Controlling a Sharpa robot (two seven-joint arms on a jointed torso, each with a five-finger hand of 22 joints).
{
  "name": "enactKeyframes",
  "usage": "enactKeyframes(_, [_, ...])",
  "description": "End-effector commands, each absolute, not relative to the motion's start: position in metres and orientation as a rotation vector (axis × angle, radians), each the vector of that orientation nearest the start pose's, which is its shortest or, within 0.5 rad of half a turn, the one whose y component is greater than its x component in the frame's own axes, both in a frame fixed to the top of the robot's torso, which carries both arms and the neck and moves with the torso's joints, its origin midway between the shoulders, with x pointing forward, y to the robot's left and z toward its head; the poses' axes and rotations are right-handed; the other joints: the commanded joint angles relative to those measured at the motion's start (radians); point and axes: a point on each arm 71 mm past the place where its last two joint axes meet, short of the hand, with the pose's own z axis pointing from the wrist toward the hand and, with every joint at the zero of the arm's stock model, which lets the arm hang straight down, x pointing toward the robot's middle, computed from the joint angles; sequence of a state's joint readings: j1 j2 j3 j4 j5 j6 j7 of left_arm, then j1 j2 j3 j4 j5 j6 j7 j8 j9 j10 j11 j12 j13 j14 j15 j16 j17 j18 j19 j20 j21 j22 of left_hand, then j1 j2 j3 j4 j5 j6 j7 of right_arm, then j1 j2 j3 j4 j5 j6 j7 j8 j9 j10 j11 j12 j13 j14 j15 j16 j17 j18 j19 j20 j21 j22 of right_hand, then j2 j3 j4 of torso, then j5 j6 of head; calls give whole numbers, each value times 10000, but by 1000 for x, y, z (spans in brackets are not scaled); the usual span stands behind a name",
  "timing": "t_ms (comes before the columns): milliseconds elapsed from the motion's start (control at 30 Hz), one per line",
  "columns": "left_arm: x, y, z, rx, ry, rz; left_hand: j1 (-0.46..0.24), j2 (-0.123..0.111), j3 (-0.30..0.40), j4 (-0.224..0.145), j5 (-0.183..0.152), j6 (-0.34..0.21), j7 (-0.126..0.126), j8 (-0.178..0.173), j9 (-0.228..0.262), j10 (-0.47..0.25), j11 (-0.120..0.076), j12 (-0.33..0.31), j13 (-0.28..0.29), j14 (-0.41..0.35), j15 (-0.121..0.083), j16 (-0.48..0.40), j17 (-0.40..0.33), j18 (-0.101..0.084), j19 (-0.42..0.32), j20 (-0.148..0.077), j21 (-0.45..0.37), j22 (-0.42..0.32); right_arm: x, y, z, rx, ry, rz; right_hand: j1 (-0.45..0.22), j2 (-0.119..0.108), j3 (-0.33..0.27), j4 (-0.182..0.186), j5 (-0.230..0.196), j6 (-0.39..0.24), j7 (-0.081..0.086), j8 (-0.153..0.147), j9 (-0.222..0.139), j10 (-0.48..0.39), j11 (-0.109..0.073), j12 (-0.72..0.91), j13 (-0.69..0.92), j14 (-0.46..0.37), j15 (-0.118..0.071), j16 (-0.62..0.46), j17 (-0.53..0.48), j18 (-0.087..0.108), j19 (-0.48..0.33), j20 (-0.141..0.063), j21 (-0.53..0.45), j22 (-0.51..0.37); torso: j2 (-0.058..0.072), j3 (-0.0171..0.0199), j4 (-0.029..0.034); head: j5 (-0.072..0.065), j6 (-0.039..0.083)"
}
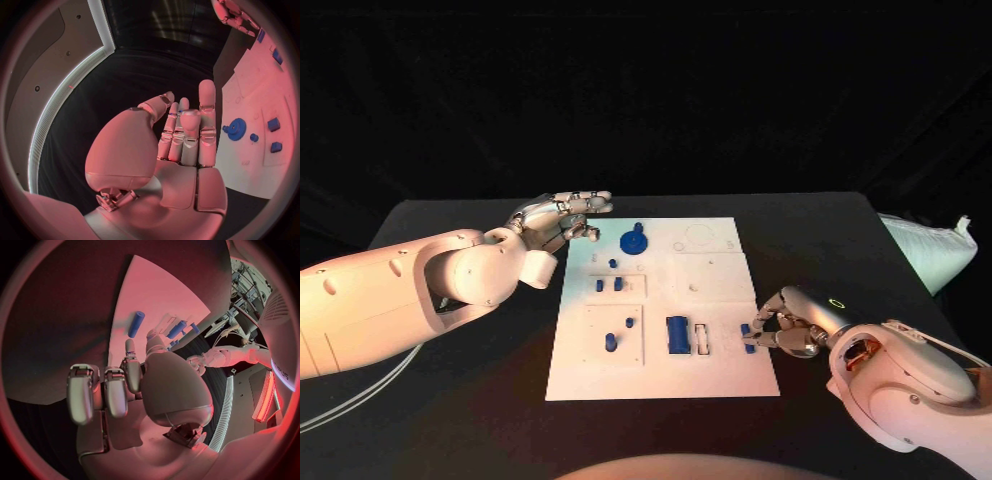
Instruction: Assemble the parts on the task board
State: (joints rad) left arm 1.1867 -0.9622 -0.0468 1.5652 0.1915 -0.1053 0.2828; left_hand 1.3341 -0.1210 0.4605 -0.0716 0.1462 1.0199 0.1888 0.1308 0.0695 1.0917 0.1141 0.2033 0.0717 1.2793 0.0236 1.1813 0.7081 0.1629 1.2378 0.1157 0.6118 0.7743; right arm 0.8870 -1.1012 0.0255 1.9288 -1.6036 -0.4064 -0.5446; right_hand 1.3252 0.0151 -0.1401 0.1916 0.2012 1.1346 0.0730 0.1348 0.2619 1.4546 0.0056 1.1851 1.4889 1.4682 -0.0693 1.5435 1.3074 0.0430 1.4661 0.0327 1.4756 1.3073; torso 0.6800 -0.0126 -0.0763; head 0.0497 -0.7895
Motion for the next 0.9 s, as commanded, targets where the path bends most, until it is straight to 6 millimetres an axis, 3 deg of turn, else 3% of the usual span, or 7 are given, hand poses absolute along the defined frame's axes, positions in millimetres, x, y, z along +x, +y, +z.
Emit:
enactKeyframes(33, [472, 245, -191, -13760, 15181, -16825, -105, 13, -82, 0, 3, -84, -8, 35, -2, -75, -3, 53, -7, -71, -1, -18, -10, 191, -24, 32, -34, -17, 359, -225, -252, 340, 18938, 3694, -28, 93, 19, 50, 41, 96, 13, 62, 12, 4, -100, -16, -1485, 937, -11, 38, 2207, -107, 516, 37, 5, 1358, 6, -6, 11, 28, -14])
enactKeyframes(467, [472, 246, -191, -13773, 15180, -16800, -105, 13, -82, 0, 3, -84, -8, 35, -2, -75, -3, 53, -7, -71, -1, -18, -10, 191, -24, 32, -34, -17, 364, -218, -262, -111, 19292, 3395, 161, 186, 121, -34, -31, 156, -36, 40, 21, 7, -149, -35, -1482, 942, -59, 50, 2231, -110, 520, -9, 14, 1374, 5, 0, 22, 33, -40])
enactKeyframes(700, [472, 246, -191, -13777, 15184, -16793, -105, 13, -82, 0, 3, -84, -8, 35, -2, -75, -3, 53, -7, -71, -1, -18, -10, 191, -24, 32, -34, -17, 367, -213, -268, -706, 19296, 3133, 603, 309, 478, -272, -871, 197, -63, -39, 19, 7, -184, -64, -1471, 948, -98, 65, 2263, -118, 529, -55, 30, 1403, 4, 1, 25, 36, -39])
enactKeyframes(833, [472, 246, -191, -13779, 15192, -16794, -105, 13, -82, 0, 3, -84, -8, 35, -2, -75, -3, 53, -7, -71, -1, -18, -10, 191, -24, 32, -34, -17, 367, -209, -273, -1194, 19298, 2946, 1012, 363, 823, -529, -1392, 233, -93, -69, 16, 13, -215, -42, -1443, 958, -125, 93, 2314, -127, 544, -79, 58, 1444, -1, 4, 41, 35, -49])
enactKeyframes(900, [472, 246, -191, -13782, 15197, -16789, -105, 13, -82, 0, 3, -84, -8, 35, -2, -75, -3, 53, -7, -71, -1, -18, -10, 191, -24, 32, -34, -17, 367, -207, -276, -1498, 19352, 2814, 1373, 413, 1117, -780, -1441, 264, -123, -86, 15, 13, -242, -26, -1423, 964, -149, 110, 2345, -133, 553, -96, 75, 1469, 4, 5, 42, 47, -49])
